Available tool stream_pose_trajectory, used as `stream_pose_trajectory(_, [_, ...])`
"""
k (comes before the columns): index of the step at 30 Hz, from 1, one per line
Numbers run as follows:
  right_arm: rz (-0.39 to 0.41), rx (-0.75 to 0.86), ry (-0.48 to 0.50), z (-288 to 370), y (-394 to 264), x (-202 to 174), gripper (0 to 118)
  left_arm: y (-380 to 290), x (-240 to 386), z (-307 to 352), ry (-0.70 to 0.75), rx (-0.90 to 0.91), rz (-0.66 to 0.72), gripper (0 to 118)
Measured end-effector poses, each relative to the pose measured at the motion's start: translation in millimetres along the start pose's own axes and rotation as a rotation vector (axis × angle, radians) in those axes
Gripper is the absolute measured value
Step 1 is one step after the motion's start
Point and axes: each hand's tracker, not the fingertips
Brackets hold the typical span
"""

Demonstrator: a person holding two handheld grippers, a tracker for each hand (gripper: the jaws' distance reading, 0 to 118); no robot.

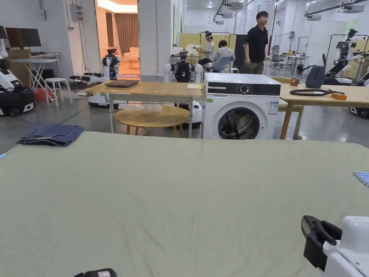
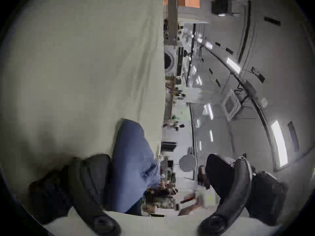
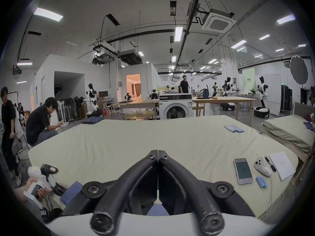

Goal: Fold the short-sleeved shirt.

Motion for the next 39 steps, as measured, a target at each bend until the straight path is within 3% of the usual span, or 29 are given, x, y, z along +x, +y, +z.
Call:
stream_pose_trajectory(2, [-0.002, 0.006, 0.005, 1, 3, -4, 0, -7, 7, -26, 0.138, -0.051, -0.116, 91])
stream_pose_trajectory(4, [0.004, 0.015, 0.005, 3, 6, -6, 0, -6, 12, -45, 0.271, -0.088, -0.188, 32])
stream_pose_trajectory(5, [0.006, 0.017, 0.004, 4, 7, -6, 0, -6, 10, -52, 0.346, -0.098, -0.158, 19])
stream_pose_trajectory(6, [0.009, 0.019, 0.002, 5, 8, -6, 0, -6, 6, -53, 0.382, -0.102, -0.149, 19])
stream_pose_trajectory(8, [0.011, 0.021, -0.006, 7, 9, -3, 0, -3, 12, -45, 0.269, -0.087, -0.099, 19])
stream_pose_trajectory(10, [0.007, 0.024, -0.013, 9, 10, 0, 0, -3, 20, -36, 0.281, -0.078, -0.115, 18])
stream_pose_trajectory(13, [0.004, 0.025, -0.027, 9, 10, 5, 0, 6, 28, 0, 0.332, 0.015, -0.172, 13])
stream_pose_trajectory(17, [-0.017, 0.028, -0.027, 9, 10, 9, 0, 18, 42, 60, 0.237, 0.231, -0.083, 8])
stream_pose_trajectory(22, [-0.034, 0.043, -0.007, 8, 11, 9, 0, 19, 81, 94, 0.446, 0.302, -0.255, 7])
stream_pose_trajectory(28, [-0.033, 0.05, 0.025, 6, 12, 5, 0, -38, 152, 23, 0.396, 0.207, -0.455, 7])
stream_pose_trajectory(31, [-0.036, 0.061, 0.026, 12, 14, 9, 0, -77, 182, -43, 0.368, 0.045, -0.582, 7])
stream_pose_trajectory(36, [-0.057, 0.078, -0.017, 25, 12, 29, 0, -116, 167, -149, 0.357, -0.175, -0.684, 7])
stream_pose_trajectory(37, [-0.055, 0.077, -0.033, 28, 11, 34, 0, -126, 159, -169, 0.325, -0.25, -0.668, 8])
stream_pose_trajectory(38, [-0.051, 0.075, -0.053, 31, 9, 39, 0, -133, 152, -187, 0.312, -0.327, -0.634, 18])
stream_pose_trajectory(39, [-0.053, 0.073, -0.062, 35, 8, 44, 0, -138, 146, -198, 0.287, -0.377, -0.6, 49])
